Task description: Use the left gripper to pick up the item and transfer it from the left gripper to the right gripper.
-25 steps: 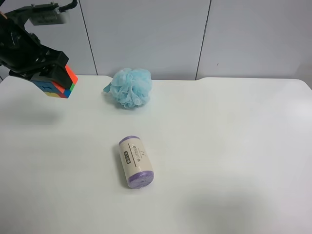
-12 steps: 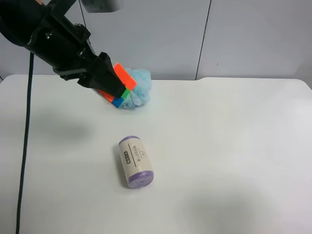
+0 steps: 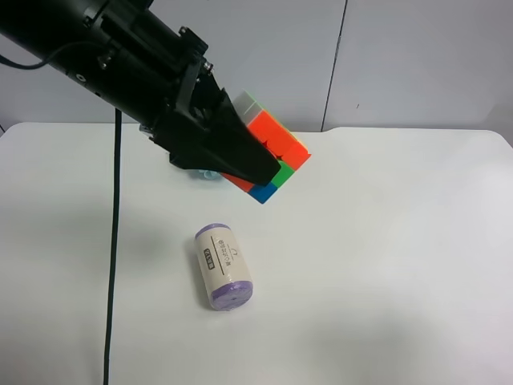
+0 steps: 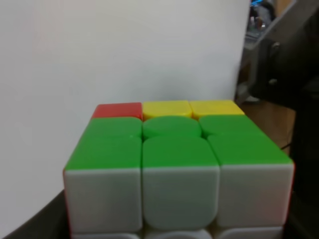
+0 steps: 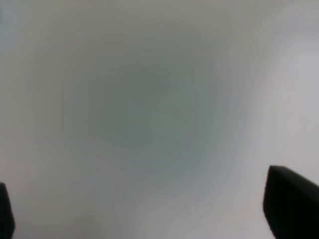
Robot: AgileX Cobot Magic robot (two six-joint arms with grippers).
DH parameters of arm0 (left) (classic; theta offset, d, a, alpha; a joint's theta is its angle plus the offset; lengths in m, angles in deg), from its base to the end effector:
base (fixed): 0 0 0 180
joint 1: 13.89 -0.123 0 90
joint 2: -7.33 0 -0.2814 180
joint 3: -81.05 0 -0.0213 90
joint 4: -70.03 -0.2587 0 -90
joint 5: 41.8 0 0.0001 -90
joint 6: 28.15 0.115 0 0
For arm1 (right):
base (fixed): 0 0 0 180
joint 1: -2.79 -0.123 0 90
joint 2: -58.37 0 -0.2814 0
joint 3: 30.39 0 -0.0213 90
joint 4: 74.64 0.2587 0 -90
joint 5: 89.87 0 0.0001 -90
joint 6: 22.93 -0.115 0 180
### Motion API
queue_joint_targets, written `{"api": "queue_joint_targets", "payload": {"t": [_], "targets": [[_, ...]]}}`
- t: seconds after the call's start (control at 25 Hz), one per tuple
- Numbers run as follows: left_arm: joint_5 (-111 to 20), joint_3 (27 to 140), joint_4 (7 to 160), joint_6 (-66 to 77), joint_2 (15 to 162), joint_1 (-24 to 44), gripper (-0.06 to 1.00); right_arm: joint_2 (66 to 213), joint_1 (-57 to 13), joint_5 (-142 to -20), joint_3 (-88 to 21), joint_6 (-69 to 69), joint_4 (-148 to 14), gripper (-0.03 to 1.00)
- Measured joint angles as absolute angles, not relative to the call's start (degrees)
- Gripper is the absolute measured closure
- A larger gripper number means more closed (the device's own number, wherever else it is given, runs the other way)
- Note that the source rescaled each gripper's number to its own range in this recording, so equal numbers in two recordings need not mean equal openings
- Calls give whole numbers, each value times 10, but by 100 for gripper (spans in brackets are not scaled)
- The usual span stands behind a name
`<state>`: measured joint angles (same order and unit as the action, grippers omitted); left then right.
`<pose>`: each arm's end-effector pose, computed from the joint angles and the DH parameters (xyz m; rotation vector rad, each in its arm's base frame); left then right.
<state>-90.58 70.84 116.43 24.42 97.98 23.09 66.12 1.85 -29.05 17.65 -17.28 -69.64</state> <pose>0.2214 -0.2452 0.3037 1.3417 2.0084 -0.8500 0.0255 0.0092 0.2727 -0.1214 2.0289 0.0525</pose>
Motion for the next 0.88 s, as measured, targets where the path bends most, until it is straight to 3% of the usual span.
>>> {"api": "queue_joint_targets", "payload": {"t": [0.88], "targets": [[-950, 644, 1314, 453, 979, 231, 94, 661, 18, -291, 177, -173, -696, -3]]}}
